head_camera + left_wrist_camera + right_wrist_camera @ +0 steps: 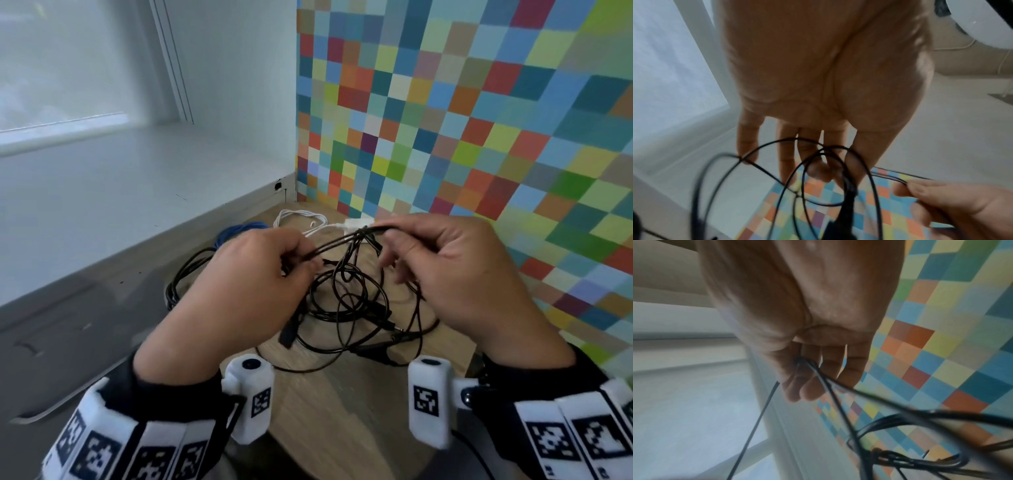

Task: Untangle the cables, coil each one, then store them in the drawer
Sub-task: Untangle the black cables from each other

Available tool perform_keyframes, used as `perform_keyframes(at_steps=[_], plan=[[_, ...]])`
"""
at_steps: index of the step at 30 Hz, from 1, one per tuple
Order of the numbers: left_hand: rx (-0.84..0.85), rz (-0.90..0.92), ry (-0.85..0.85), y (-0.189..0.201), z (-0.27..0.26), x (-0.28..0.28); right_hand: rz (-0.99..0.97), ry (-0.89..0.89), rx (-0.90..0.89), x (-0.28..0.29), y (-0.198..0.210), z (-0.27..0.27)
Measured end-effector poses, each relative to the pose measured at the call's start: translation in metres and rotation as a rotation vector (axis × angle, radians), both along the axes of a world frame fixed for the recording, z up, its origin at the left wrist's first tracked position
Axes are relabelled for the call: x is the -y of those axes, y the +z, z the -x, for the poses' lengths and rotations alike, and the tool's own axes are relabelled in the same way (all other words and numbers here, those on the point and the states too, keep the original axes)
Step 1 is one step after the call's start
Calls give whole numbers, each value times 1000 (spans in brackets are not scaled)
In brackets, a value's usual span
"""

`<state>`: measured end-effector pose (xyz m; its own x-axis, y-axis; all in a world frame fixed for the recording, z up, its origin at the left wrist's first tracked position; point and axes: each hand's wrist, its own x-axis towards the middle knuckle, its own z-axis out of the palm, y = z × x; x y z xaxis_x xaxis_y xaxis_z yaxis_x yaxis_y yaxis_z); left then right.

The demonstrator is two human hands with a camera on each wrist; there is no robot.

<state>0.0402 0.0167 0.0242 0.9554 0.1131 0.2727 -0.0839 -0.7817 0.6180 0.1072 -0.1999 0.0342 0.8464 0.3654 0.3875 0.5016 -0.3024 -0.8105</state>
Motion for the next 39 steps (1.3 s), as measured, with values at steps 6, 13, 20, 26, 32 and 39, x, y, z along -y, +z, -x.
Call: perform_keyframes(at_steps=[6, 13, 20, 26, 32, 39], plan=[[1, -2, 143, 5, -1, -20, -174, -134, -123, 17, -5, -21], [77, 147, 119, 2, -3, -5, 265, -122, -84, 14, -10, -20], [87, 138, 2, -1, -2, 12, 340, 14, -13, -11, -16, -1], [40, 133, -48, -1, -1, 10, 177, 104, 6, -14, -10, 5], [-18, 228, -83, 5, 3, -1, -159, 113, -86, 4, 4, 1], [-67, 281, -92, 8, 9, -15, -545, -53, -173, 22, 8, -17]])
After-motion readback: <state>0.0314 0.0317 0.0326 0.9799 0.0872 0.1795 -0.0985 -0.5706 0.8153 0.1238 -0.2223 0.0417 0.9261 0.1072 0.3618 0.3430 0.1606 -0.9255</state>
